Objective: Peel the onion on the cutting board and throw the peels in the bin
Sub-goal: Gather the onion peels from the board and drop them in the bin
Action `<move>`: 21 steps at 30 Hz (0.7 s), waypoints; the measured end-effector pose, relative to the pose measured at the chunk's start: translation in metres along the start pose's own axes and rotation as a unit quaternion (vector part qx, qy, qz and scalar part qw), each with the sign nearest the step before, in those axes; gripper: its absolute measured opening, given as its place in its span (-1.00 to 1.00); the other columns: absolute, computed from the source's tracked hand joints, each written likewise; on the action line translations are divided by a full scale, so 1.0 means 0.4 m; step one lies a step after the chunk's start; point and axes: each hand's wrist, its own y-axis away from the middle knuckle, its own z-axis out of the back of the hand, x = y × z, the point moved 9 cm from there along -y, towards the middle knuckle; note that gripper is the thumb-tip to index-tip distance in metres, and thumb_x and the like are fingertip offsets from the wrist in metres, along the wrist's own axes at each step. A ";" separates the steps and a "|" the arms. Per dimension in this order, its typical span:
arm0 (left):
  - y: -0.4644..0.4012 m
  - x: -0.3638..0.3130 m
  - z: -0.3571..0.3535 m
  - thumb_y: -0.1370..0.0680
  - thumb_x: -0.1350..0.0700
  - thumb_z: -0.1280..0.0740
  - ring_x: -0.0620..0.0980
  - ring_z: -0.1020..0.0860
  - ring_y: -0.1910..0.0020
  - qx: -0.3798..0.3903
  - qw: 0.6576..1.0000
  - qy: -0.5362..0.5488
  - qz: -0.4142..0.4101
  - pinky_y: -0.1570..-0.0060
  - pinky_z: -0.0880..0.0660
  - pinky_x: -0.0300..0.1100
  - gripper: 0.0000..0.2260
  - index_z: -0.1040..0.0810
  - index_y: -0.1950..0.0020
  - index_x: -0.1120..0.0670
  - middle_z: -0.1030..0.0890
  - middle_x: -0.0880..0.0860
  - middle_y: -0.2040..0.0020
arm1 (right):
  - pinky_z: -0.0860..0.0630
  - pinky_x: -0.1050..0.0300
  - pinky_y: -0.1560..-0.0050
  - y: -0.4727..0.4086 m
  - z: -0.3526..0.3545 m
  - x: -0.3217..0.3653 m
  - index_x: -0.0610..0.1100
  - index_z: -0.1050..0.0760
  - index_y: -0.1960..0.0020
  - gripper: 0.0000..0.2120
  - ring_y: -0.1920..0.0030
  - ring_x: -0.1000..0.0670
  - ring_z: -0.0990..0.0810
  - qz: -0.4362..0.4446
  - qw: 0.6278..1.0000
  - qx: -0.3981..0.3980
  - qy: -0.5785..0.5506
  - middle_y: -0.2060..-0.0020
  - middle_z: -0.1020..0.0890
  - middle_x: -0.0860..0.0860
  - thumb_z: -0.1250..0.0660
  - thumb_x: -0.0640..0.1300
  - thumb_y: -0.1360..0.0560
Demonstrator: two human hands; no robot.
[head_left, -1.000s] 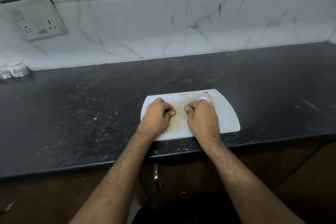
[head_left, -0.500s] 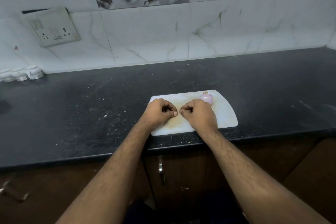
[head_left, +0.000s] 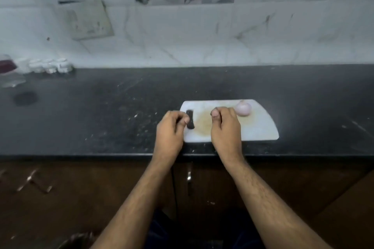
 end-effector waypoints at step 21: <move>0.736 0.574 0.701 -0.78 0.03 -0.15 0.02 -0.61 0.13 -0.564 0.694 0.217 0.390 0.08 -0.57 -0.07 -0.70 -0.53 0.07 0.09 -0.64 0.10 0.13 | -0.40 0.38 0.41 0.744 -0.820 0.377 -0.17 -0.65 0.12 -0.77 0.45 0.22 -0.48 -0.229 0.775 0.539 -0.237 0.40 -0.59 0.07 -0.36 -0.06 -0.63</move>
